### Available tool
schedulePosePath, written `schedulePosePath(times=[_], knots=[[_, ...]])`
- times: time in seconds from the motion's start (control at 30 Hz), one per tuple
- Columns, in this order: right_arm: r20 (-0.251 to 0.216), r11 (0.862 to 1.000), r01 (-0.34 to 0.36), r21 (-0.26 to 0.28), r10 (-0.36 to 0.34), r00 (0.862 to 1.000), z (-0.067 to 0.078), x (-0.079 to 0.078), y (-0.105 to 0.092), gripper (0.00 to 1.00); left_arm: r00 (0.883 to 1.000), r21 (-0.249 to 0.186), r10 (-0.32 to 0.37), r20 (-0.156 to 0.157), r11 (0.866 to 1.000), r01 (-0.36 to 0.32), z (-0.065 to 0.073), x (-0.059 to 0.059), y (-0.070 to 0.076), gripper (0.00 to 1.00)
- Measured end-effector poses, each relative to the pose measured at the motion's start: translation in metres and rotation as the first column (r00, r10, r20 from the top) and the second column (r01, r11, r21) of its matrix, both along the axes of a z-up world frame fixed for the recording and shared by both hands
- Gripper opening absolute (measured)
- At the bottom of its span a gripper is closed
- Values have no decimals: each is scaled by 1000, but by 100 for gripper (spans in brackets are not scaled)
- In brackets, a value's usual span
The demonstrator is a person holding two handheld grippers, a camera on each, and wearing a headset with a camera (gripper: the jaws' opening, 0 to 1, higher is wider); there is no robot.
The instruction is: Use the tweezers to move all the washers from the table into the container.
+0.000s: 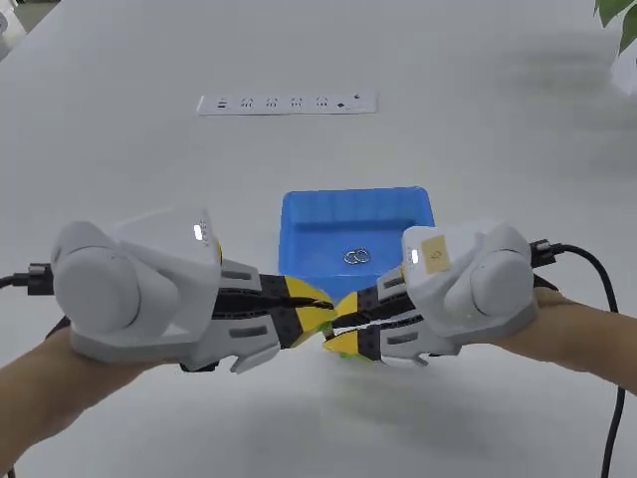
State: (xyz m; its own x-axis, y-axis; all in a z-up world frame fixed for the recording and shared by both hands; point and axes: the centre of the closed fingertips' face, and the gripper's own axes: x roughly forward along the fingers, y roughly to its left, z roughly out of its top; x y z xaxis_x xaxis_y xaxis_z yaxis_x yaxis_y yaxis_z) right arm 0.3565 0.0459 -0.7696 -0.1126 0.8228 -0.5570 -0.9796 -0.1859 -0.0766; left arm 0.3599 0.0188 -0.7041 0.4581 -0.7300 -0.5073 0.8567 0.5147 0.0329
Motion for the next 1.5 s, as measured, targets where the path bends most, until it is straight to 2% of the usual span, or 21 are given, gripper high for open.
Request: schedulePosePath(times=[0.07, 0.1, 0.2, 0.3, 0.47, 0.8, 1.1, 1.17, 1.27, 1.5], knots=[[-1, 1000, 9, 2, -9, 1000, 0, 0, 0, 10, 1000, -16, 20, -14, 1000, -20, 0, 0, 0, 7], [-2, 1000, 14, 2, -14, 1000, 0, 0, -1, 10, 999, -26, 37, -17, 999, -38, 1, 2, 1, 10], [-16, 1000, 26, 6, -26, 1000, 0, -2, -2, 10, 999, -40, 45, -11, 998, -45, 6, 1, 2, 17], [-17, 1000, 29, 7, -29, 999, 0, -3, -3, 10, 999, -34, 36, 0, 999, -36, 7, -1, 2, 17], [-18, 999, 37, 7, -37, 999, 0, -3, -2, 10, 999, -16, 34, -7, 999, -34, 5, -5, 5, 17], [-18, 998, 61, 33, -60, 998, 10, -1, -2, 10, 998, -19, 58, 4, 998, -58, 12, -15, 16, 18], [3, 995, 77, 65, -77, 997, 34, 2, -6, 10, 990, -43, 142, 27, 989, -141, 16, -25, 34, 25], [18, 994, 80, 74, -81, 997, 42, 3, -8, 10, 985, -62, 171, 32, 984, -169, 18, -27, 40, 28], [21, 990, 96, 99, -99, 995, 55, 8, -9, 10, 977, -121, 214, 23, 970, -210, 23, -32, 46, 33], [44, 984, 114, 138, -121, 992, 80, 17, -8, 10, 960, -156, 281, 11, 948, -276, 23, -42, 60, 45]])
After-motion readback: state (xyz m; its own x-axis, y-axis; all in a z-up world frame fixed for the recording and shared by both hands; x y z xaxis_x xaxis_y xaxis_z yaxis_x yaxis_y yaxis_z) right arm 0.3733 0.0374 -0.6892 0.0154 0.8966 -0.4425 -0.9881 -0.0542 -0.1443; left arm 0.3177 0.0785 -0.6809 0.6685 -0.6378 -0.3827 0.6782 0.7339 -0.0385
